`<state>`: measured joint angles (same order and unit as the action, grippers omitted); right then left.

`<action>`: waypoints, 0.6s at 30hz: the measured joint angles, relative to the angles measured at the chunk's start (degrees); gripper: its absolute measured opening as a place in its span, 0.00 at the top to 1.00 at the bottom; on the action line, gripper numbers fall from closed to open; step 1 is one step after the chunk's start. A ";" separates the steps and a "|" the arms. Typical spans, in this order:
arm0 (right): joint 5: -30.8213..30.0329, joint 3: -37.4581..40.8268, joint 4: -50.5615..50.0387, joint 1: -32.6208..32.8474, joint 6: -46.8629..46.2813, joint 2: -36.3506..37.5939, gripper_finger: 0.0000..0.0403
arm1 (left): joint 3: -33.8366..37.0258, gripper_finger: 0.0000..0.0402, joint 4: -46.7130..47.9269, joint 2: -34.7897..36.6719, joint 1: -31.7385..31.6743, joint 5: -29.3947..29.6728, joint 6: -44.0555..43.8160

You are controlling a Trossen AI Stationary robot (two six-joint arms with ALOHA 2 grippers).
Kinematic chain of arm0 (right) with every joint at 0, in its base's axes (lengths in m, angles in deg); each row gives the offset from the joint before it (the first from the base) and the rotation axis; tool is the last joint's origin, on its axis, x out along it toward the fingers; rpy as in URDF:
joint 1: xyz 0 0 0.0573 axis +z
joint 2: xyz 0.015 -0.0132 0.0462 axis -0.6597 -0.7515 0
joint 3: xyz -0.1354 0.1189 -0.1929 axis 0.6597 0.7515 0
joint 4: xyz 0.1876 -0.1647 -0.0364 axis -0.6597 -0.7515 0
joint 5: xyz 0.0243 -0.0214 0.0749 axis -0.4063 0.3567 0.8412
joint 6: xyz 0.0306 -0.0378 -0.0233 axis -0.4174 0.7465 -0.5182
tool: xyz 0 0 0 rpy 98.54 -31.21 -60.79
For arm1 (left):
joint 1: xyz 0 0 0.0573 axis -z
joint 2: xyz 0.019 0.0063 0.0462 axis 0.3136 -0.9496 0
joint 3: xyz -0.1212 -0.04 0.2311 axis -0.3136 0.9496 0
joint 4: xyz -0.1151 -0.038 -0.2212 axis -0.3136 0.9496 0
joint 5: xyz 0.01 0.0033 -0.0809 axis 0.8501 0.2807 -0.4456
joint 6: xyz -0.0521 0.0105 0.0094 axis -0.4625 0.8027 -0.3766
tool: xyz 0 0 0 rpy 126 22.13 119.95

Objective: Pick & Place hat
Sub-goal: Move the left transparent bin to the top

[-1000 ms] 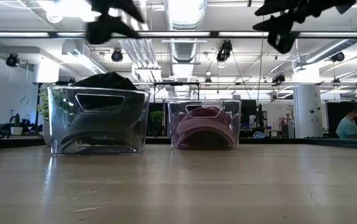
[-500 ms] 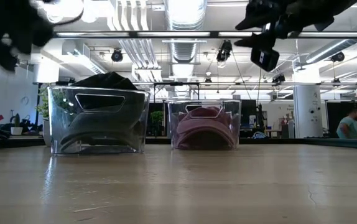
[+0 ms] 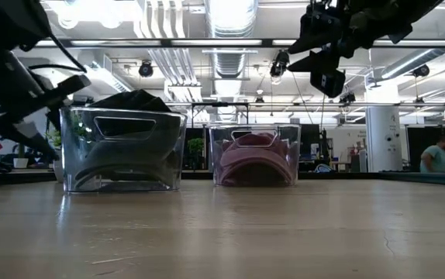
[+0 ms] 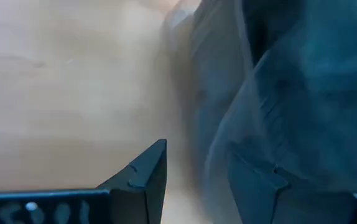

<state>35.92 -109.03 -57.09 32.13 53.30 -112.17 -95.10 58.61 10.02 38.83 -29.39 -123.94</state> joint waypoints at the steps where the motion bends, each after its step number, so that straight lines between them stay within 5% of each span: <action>1: -0.01 -0.01 0.01 0.02 -0.02 0.00 0.68 | 0.46 0.62 -1.69 0.00 -0.75 1.48 0.14; 10: 0.01 -0.04 0.10 0.02 0.15 0.07 0.68 | 2.47 0.62 -24.55 -3.21 -12.11 6.45 18.02; 18: 0.01 -0.07 -0.21 0.02 0.05 0.14 0.67 | -1.37 0.62 -20.64 -2.67 -17.34 6.14 25.58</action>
<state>35.93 -109.09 -57.30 32.16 53.35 -112.03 -96.48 37.97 7.35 21.49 -23.25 -98.36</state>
